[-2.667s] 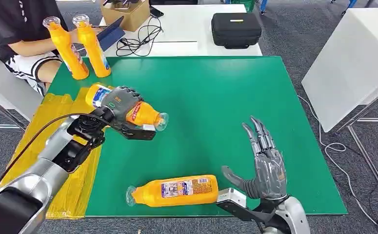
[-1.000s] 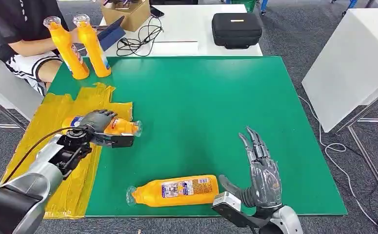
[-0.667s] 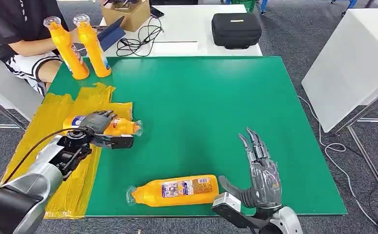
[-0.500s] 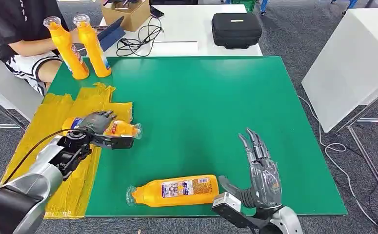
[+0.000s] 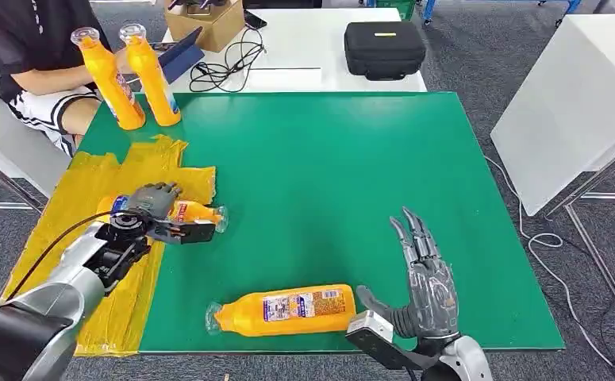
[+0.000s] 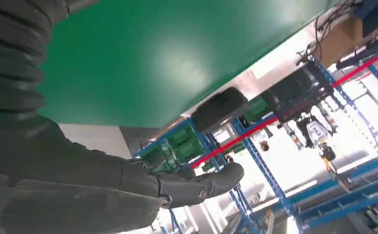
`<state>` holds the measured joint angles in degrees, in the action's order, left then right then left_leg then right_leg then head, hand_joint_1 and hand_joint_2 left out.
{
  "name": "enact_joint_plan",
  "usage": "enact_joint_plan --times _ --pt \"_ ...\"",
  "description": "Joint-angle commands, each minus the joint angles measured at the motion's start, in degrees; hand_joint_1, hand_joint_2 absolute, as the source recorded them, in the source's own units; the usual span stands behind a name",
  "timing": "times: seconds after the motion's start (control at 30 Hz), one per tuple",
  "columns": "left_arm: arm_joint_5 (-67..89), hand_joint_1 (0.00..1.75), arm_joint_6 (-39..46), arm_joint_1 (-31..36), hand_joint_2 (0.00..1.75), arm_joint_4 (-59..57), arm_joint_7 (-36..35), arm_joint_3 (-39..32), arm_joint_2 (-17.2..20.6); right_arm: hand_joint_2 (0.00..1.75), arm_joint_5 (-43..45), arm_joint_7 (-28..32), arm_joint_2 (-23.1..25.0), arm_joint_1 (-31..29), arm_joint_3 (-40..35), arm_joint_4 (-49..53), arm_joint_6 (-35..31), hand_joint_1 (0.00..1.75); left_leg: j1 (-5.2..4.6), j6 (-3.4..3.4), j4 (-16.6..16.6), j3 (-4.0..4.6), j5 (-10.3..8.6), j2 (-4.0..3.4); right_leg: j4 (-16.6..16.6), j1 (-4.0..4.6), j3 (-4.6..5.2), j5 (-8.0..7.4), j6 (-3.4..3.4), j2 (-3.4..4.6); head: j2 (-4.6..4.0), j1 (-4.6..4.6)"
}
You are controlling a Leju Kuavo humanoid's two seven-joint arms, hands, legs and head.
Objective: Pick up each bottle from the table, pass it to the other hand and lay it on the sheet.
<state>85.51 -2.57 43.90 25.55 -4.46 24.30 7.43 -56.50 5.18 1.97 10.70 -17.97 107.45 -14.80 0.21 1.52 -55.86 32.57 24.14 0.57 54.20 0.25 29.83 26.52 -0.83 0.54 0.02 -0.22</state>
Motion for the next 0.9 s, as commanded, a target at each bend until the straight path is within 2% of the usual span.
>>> enact_joint_plan --times 0.03,0.2,0.6,0.7,0.73,0.8,0.87,0.9 --pt "4.49 0.0 -3.79 -1.99 1.75 15.97 -8.78 5.48 -1.05 1.75 -1.02 0.45 2.26 0.33 2.76 -1.3 1.77 0.0 0.05 -0.04 -0.04 -0.14 0.12 0.15 -0.05 0.05 -0.24 0.13 -0.08 -0.23 0.0 0.0" --pt "4.49 0.0 -5.86 -0.85 1.75 17.76 -8.93 7.53 -2.14 1.75 -1.17 0.23 2.33 0.42 3.22 -1.62 1.72 0.0 0.06 -0.04 -0.06 -0.09 0.1 0.16 -0.03 0.06 -0.21 0.12 -0.08 -0.26 0.0 -0.02" --pt "4.49 0.0 -6.53 -3.35 1.75 23.49 -6.95 5.56 -1.23 1.75 -0.59 0.42 2.48 -0.53 3.08 -4.12 2.14 0.0 0.04 -0.05 0.03 -0.16 0.08 -0.06 -0.08 0.03 -0.2 0.04 -0.05 -0.02 0.0 -0.02" --pt "1.83 0.0 -6.3 -4.64 1.75 25.99 1.26 1.44 -1.6 1.75 -0.22 0.31 2.13 -0.6 2.99 -4.67 2.11 0.0 0.04 -0.04 0.03 -0.12 0.07 -0.08 -0.09 0.04 -0.16 0.02 -0.05 0.0 0.0 0.0" --pt "-1.77 0.0 -6.02 -5.31 1.75 27.27 7.12 -0.1 -1.61 1.75 -0.02 0.3 1.97 -0.61 2.94 -4.88 2.13 0.0 0.04 -0.04 0.02 -0.18 0.11 -0.1 -0.08 0.04 -0.22 0.05 -0.06 0.01 0.0 -0.02" --pt "-6.15 0.0 -7.29 -6.07 1.75 29.36 12.38 -1.94 -0.99 1.75 0.3 0.28 1.77 -0.69 2.89 -5.1 2.12 0.0 0.02 -0.03 0.03 -0.09 0.07 -0.12 -0.07 0.03 -0.11 0.01 -0.04 0.06 0.0 0.0" --pt "-13.75 0.0 -8.13 -6.5 1.75 31.17 20.78 -3.48 -0.41 1.75 0.76 0.13 1.41 -1.09 2.78 -5.2 2.57 0.0 0.04 -0.04 0.02 -0.16 0.11 -0.2 -0.07 0.05 -0.17 0.02 -0.06 0.12 0.0 0.0" --pt "-16.42 0.0 -8.33 -6.36 1.75 31.88 22.32 -3.4 -0.35 1.75 0.76 -0.09 1.22 -1.2 2.76 -5.1 2.79 0.0 0.08 -0.07 -0.02 -0.25 0.18 -0.29 -0.07 0.09 -0.25 0.05 -0.07 0.17 0.0 0.0"
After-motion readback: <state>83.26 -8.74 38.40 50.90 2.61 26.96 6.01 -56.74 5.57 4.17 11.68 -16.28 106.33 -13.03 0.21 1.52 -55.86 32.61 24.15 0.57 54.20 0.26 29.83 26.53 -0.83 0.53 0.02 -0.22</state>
